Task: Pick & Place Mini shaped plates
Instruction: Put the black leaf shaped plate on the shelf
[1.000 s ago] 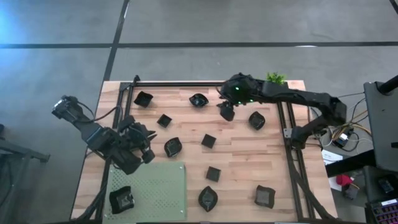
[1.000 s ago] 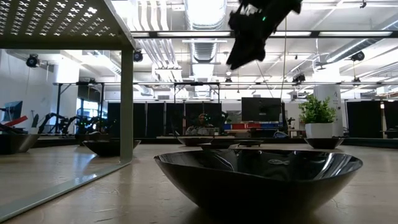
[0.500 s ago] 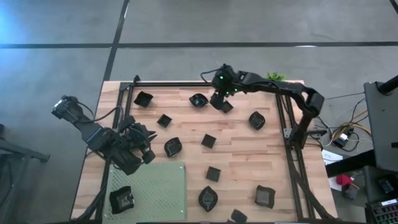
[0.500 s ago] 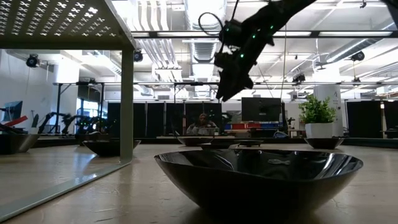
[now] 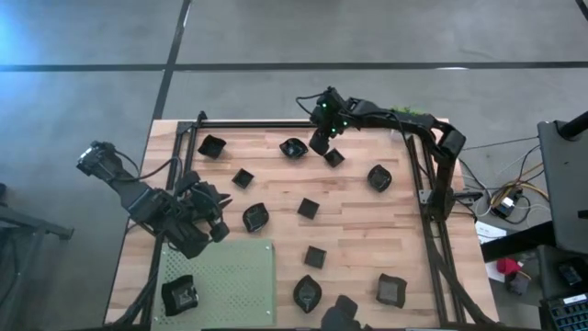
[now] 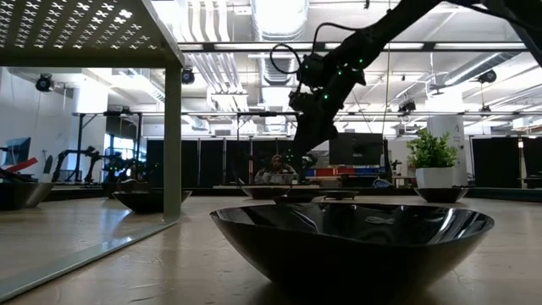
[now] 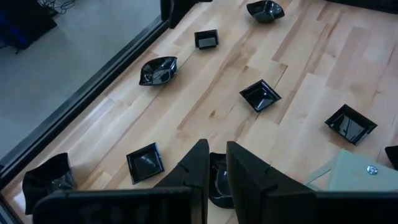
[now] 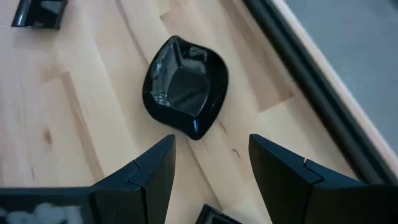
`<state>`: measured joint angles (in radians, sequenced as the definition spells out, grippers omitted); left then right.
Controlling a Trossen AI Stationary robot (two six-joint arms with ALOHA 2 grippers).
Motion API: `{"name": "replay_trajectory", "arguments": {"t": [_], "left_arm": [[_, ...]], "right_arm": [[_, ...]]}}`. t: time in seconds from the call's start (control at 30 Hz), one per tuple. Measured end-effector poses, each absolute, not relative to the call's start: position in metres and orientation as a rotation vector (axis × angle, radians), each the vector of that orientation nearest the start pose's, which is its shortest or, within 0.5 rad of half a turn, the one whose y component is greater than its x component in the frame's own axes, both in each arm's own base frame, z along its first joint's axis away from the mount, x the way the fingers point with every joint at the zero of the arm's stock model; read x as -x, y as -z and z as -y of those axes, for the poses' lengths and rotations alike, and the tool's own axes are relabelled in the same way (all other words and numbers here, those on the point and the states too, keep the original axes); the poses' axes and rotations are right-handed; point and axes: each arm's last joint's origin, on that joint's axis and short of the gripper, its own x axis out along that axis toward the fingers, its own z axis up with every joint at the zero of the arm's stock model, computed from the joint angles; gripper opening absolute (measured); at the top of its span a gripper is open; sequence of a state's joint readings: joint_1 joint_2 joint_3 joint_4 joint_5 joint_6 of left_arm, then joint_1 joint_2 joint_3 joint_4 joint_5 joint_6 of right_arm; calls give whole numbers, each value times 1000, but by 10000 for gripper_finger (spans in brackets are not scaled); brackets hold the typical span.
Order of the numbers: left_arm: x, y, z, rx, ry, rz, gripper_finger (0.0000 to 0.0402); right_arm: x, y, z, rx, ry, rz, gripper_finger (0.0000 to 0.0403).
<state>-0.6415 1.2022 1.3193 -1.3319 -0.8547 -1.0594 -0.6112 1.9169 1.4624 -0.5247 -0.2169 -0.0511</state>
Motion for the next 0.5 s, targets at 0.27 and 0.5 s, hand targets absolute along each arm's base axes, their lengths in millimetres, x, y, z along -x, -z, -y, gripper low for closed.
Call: {"name": "replay_trajectory", "arguments": {"t": [0.27,0.5], "left_arm": [[-167,-355,97,147,-590,-660,49],[-167,-352,97,140,-591,-669,49]], "right_arm": [[-347,-187,249,-433,326,-894,201],[-351,-169,258,-473,307,-906,201]]}}
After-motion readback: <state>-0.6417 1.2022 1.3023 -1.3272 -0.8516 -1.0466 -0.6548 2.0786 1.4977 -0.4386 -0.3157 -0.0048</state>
